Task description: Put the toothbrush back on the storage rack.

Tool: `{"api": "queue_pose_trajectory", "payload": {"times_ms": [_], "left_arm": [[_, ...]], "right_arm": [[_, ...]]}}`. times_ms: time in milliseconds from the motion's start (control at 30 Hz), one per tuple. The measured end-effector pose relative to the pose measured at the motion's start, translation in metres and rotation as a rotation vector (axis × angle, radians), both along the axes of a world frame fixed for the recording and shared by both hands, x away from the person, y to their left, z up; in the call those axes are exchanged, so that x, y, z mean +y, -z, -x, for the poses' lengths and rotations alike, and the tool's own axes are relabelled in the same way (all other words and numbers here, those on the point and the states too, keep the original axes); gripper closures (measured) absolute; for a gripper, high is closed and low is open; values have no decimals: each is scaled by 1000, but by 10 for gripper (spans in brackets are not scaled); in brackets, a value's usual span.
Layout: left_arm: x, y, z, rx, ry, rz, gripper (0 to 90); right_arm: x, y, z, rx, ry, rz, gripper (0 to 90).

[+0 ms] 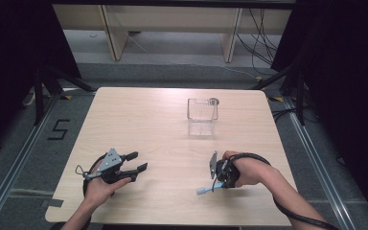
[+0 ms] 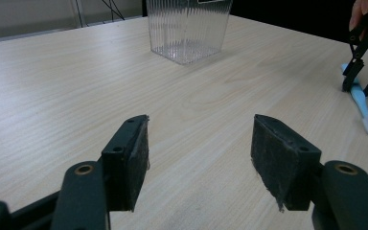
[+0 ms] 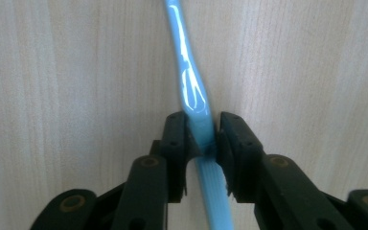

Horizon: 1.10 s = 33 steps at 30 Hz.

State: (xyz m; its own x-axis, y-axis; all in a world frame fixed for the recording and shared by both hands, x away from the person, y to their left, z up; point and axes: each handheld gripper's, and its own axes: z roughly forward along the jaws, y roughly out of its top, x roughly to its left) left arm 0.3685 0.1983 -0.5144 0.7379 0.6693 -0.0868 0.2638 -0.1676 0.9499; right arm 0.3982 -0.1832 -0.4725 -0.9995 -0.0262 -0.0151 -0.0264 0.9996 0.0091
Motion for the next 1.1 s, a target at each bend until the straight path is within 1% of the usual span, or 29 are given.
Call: {"api": "queue_pose_trajectory", "payload": {"times_ms": [33,67,100,133,167,200,267,300,333,367,500,600,667,733,767,800,833,867,900,933,967,1000,1033,1067,1100], "left_arm": [[0,0,0,0,-1,-1,378],[0,0,0,0,-2,0,378],[0,0,0,0,-1,0,378],[0,0,0,0,-1,-1,378],[0,0,0,1,0,-2,378],[0,0,0,0,-1,0,378],[0,0,0,0,-1,-1,378],[0,0,0,0,-1,0,378],[0,0,0,0,-1,0,378],[0,0,0,1,-1,-1,378],[0,0,0,1,-3,-1,378],[0,0,0,1,-2,-1,378],[0,0,0,1,-2,-1,378],[0,0,0,3,-4,0,378],[1,0,0,2,-4,-1,378],[1,0,0,4,-8,-10,379],[1,-1,0,5,-10,-13,378],[1,0,0,6,-10,-13,378],[1,0,0,7,-10,-13,378],[1,0,1,8,-10,-12,378],[0,0,1,8,-9,-13,378],[0,0,1,7,-9,-14,378],[0,0,1,8,-9,-15,378],[0,0,1,8,-9,-15,378],[0,0,1,7,-9,-15,378]], "right_arm": [[0,1,1,5,19,-9,748],[-1,1,1,7,20,-19,757],[0,0,2,8,43,-7,760],[0,1,2,12,44,-12,765],[-1,0,1,5,32,-7,768],[-1,0,1,5,32,-7,768],[-1,0,1,2,46,-2,764],[0,0,3,15,86,-11,762],[0,0,2,13,85,-11,763],[-1,0,0,5,67,-5,772],[-1,0,0,9,69,-3,788],[0,0,2,12,83,-2,790],[0,0,1,11,79,2,790],[-1,0,1,10,86,-5,791],[-1,2,-4,6,20,-28,791],[-2,0,1,11,92,-18,791],[-2,0,-1,11,73,-26,791],[-4,0,0,13,98,-33,791],[-4,0,0,16,103,-28,791],[-5,0,2,10,140,-32,791],[-6,-1,2,18,152,-41,791],[-7,-1,2,6,158,-56,791],[-8,-2,2,8,167,-54,791],[-8,-4,4,3,201,-69,791],[-9,-4,3,-2,186,-73,791]]}}
